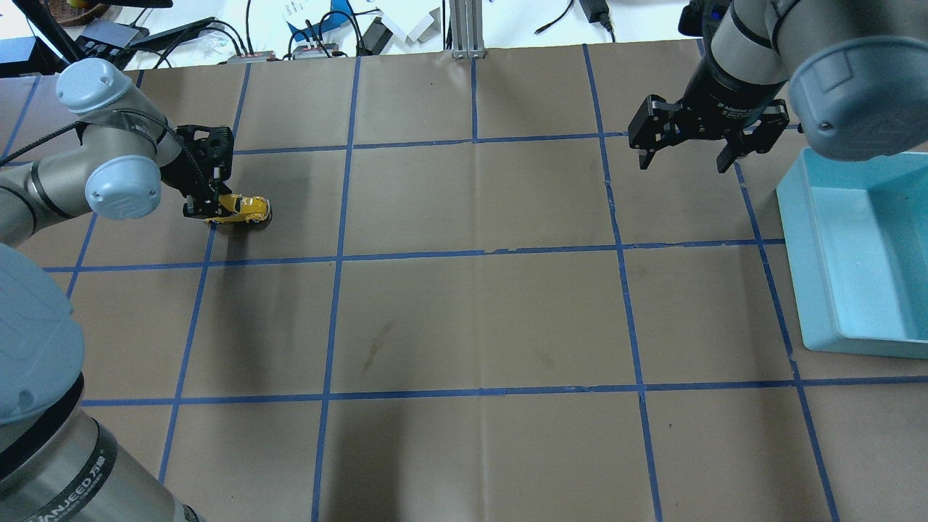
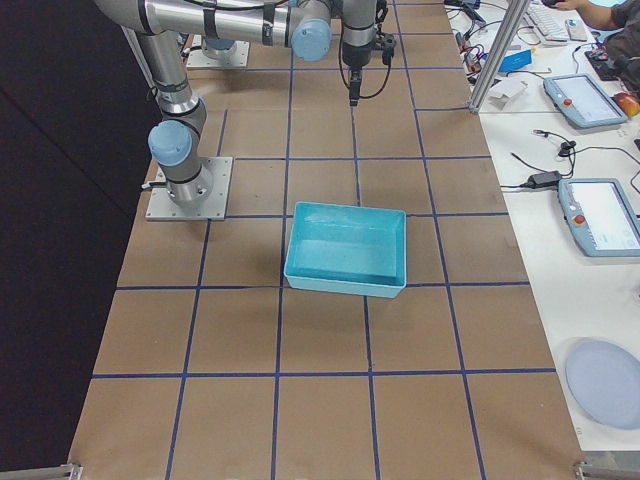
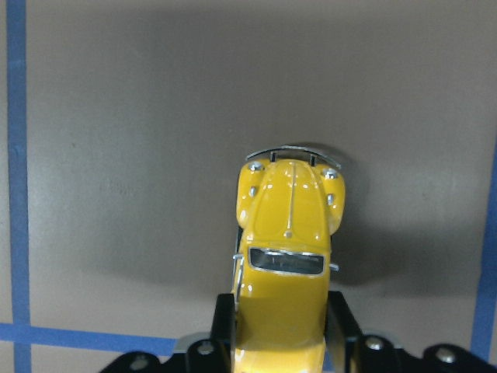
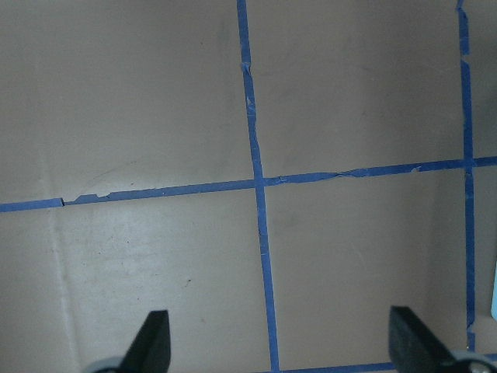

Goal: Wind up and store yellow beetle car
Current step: 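Hold the car pressed down with the left gripper, pulling it back slightly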

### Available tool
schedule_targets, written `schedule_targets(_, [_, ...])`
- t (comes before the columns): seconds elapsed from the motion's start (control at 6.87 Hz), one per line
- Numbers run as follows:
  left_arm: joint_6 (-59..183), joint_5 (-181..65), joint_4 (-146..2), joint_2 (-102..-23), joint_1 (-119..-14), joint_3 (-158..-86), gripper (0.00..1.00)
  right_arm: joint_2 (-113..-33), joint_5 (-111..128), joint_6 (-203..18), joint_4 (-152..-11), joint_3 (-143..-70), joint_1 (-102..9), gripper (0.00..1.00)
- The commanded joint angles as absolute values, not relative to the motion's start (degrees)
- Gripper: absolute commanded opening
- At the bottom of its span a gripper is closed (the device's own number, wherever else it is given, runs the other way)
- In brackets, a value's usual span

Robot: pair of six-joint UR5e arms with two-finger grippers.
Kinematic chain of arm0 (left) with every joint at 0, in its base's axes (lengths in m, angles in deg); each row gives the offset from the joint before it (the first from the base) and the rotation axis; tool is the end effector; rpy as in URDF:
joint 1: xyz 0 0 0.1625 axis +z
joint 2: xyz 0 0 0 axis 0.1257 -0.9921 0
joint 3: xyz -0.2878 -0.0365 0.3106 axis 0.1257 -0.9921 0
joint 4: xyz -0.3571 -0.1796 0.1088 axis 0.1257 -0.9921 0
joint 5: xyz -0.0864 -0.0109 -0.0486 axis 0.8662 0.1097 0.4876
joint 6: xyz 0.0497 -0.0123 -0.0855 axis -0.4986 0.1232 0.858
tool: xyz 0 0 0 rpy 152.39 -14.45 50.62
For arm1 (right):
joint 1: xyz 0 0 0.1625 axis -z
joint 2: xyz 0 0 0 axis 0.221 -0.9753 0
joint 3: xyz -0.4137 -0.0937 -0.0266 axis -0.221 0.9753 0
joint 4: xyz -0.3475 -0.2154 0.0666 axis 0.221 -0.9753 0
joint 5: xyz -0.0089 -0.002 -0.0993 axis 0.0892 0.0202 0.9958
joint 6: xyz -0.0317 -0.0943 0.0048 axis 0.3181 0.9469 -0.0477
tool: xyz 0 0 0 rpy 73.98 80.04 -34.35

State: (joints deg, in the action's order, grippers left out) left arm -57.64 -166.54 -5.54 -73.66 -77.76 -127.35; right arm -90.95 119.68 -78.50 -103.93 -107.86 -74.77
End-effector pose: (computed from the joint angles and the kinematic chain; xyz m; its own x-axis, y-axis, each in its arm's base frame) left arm 0.0808 -0.6432 0.1967 -0.0771 0.9954 -0.0570 0.9965 0.0752 -0.0354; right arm 0.1142 -0.5176 0.4428 -0.9957 0.0863 -0.0325 0.0875 0.9954 -0.0380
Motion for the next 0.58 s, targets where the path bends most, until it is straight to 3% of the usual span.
schedule_targets(0.0, [-58.69,-166.54,-5.55,-73.72,-77.27,-127.35,0.00,-90.95,119.68,-78.57,-103.93,-107.84,-74.77,1.00])
schedule_targets(0.44, [-58.96,-166.54,-5.55,-73.72,-77.18,-127.35,0.03,-90.95,119.68,-78.57,-103.93,-107.93,-74.77,1.00])
